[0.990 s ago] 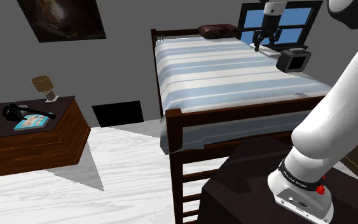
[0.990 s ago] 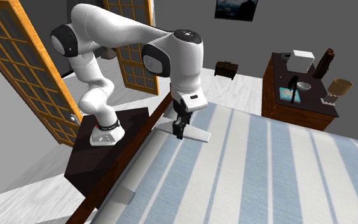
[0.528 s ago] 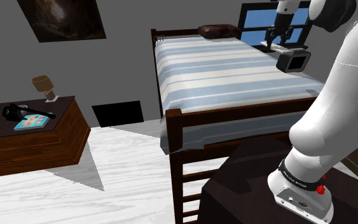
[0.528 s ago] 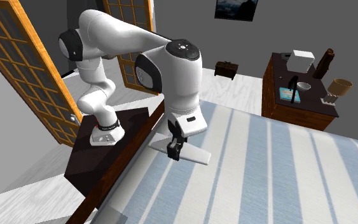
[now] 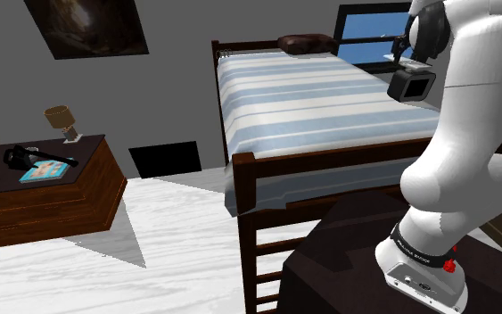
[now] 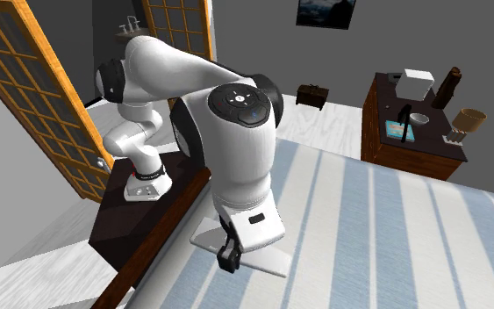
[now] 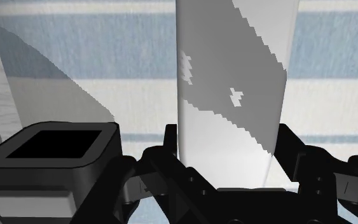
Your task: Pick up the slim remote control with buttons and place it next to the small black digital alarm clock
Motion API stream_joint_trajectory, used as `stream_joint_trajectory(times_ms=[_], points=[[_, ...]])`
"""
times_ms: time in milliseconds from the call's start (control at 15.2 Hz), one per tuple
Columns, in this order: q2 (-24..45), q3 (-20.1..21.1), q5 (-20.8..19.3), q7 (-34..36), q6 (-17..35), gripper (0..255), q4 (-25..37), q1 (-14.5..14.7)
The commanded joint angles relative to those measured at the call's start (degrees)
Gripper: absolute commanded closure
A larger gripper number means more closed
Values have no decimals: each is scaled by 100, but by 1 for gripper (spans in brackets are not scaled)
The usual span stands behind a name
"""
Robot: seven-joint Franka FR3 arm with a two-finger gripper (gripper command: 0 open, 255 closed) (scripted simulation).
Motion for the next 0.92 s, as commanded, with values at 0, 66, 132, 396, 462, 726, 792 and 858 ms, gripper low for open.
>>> stream_joint_trajectory(times_ms=[0,66,132,396,462,726,792,858], points=[[391,10,195,-202,-185,255,543,-325],[363,14,178,-203,-90,255,420,-300],[336,14,166,-206,4,255,299,-272],[266,12,137,-217,356,255,-127,-181],[254,12,132,-220,440,255,-225,-162],[225,17,126,-236,765,255,-584,-98],[222,19,127,-240,844,255,-667,-85],[221,22,128,-245,921,255,-747,-73]])
